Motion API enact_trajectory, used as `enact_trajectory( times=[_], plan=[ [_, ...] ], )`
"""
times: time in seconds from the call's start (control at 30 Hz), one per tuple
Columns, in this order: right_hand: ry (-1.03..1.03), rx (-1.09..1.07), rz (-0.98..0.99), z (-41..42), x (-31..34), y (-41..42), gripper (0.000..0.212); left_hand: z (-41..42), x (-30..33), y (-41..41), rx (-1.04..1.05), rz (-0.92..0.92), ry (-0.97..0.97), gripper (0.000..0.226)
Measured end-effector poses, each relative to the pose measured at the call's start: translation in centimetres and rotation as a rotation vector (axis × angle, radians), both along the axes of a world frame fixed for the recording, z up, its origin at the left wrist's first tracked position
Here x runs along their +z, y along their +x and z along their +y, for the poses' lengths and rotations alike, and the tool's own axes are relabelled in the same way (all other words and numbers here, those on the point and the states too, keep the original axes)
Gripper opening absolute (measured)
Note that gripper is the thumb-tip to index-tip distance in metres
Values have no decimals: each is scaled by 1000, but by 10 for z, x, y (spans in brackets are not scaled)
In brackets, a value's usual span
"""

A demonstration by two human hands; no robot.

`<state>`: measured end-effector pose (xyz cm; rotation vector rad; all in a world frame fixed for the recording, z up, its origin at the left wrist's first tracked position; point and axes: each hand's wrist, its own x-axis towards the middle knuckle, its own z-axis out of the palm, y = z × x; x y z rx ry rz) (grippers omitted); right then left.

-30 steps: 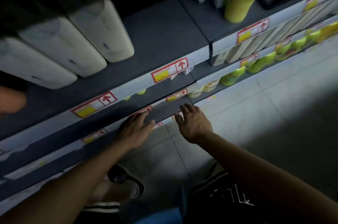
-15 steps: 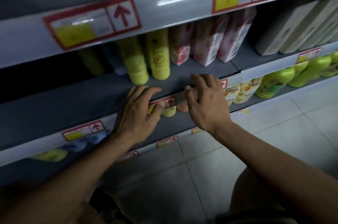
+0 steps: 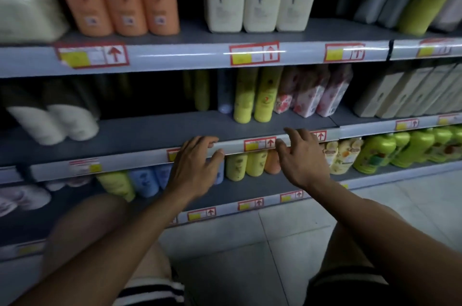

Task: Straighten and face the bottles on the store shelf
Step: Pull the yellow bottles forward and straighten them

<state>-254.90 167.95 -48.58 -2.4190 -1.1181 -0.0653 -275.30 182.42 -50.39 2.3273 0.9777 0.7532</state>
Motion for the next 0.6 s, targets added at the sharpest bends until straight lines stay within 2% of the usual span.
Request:
enact_trajectory(
  times=[0.23, 0.37, 0.6],
  plan=[
    [-10, 15, 19, 1, 17, -23, 60, 1, 15, -29, 43, 27, 0, 51],
    [-14, 60, 40, 4, 15, -16, 70, 5, 19, -21, 62, 42, 1, 38],
    [-12, 122, 18, 31, -3, 25, 57, 33, 13, 28, 8, 60, -27, 43]
  ],
)
